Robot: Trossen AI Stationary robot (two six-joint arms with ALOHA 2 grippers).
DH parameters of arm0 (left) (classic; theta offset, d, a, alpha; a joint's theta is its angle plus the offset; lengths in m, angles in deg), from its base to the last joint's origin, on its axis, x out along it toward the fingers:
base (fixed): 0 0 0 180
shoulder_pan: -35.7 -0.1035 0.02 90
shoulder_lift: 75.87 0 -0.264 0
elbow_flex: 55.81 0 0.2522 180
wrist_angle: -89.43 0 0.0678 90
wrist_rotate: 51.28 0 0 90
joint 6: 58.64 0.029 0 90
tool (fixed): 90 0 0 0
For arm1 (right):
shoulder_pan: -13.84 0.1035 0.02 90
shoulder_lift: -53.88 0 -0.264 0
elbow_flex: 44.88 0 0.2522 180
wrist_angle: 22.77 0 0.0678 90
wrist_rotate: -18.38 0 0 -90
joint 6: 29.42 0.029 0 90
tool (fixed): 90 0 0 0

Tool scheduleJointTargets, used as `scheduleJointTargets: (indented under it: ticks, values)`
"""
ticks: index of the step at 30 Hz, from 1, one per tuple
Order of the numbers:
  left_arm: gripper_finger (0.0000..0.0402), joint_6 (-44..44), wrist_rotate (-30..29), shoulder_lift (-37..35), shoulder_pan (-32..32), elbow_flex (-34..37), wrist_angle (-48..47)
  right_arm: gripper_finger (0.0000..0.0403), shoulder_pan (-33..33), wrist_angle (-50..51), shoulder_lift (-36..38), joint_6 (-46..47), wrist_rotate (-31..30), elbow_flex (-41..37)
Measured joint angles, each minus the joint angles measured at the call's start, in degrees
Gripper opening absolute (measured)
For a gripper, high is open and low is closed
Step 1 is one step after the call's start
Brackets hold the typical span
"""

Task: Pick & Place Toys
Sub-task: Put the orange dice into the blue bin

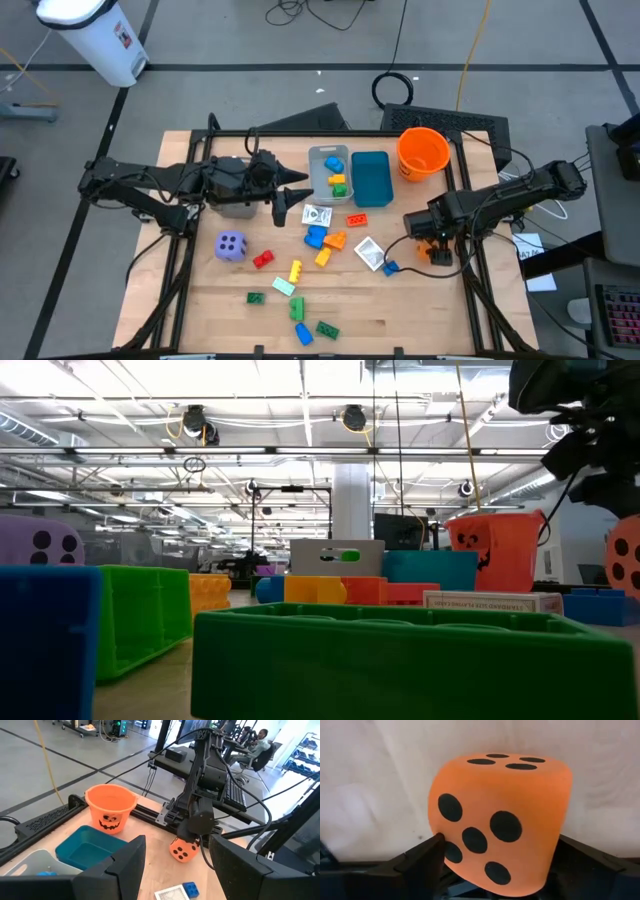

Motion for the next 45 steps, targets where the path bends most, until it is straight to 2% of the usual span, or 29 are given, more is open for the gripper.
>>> scheduleJointTargets:
  ticks: [5,23,45]
  values:
    - [0.0228,0.1,0.1,0.0,0.0,0.0,0.0,0.0303,0.0,0.0,0.0,-0.2,3.0,0.0]
    - [0.0228,0.6,0.1,0.0,0.0,0.0,0.0,0.0212,0.0,0.6,0.1,-0.2,4.4,0.0]
    - [0.0228,1.0,0.0,0.0,0.0,0.0,0.0,0.0206,0.0,-1.6,0.0,0.0,4.1,2.5]
